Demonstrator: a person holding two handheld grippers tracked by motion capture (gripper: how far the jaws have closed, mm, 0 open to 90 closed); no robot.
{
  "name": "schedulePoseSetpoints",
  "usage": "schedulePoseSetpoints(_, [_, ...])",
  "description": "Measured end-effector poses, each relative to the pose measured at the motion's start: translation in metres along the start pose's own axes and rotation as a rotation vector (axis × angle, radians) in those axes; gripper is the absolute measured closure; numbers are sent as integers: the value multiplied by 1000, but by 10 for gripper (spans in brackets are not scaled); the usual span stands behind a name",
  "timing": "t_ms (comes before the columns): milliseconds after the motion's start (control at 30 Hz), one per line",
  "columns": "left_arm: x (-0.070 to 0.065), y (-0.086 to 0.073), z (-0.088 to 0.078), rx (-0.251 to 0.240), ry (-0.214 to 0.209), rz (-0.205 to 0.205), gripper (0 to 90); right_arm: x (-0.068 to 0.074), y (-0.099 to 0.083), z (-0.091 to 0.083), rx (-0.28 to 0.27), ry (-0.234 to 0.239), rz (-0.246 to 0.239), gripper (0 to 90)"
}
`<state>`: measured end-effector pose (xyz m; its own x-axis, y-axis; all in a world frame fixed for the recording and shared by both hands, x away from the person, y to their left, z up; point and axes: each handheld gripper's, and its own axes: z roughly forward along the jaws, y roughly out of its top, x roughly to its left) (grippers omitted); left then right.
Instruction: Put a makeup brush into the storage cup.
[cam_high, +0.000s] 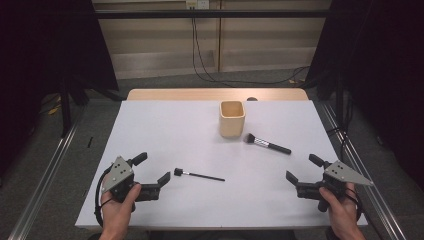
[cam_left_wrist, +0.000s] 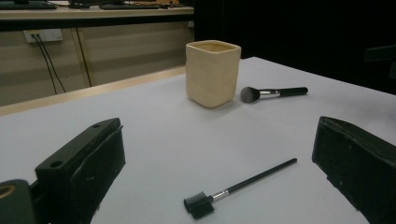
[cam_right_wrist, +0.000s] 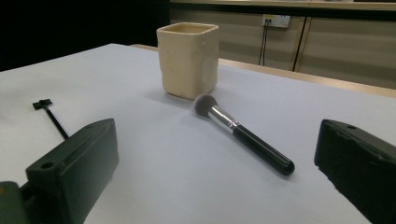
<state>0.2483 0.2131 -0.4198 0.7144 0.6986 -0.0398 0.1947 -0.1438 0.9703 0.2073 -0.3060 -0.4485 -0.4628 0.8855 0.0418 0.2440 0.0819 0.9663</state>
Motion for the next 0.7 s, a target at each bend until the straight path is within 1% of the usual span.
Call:
schedulePoseSetpoints(67, [0,1,2,0,-1,6,25,0,0,0,0,2,1,0])
schedulePoseSetpoints(100, [4,3,8,3,-8,8,25,0,0,1,1,3,5,0])
schedulePoseSetpoints(167, [7,5,11,-7,13,-1,25,0,0,1,4,4,3,0])
schedulePoseSetpoints(233, [10,7,14,-1,17,0,25,0,0,2,4,5,-2,0])
schedulePoseSetpoints(300, [13,10,18,2,11,1,24,0,0,3,4,4,1,0])
schedulePoseSetpoints(400, [15,12,23,-9,6,-7,24,0,0,3,4,5,-1,0])
schedulePoseSetpoints(467, [15,13,26,-8,-2,1,24,-2,0,4,5,0,-1,0])
schedulePoseSetpoints(500, [14,12,29,-6,-6,19,24,-2,0,4,7,1,0,0])
schedulePoseSetpoints(533, [12,12,30,0,-22,19,24,-2,0,4,10,1,6,0])
schedulePoseSetpoints(600, [9,14,33,-4,-10,38,23,-2,0,4,8,1,6,0])
schedulePoseSetpoints(633, [9,15,34,-4,-10,49,20,-2,0,4,8,1,6,0])
schedulePoseSetpoints(700, [10,16,38,-12,-9,42,19,-2,0,4,6,1,3,0])
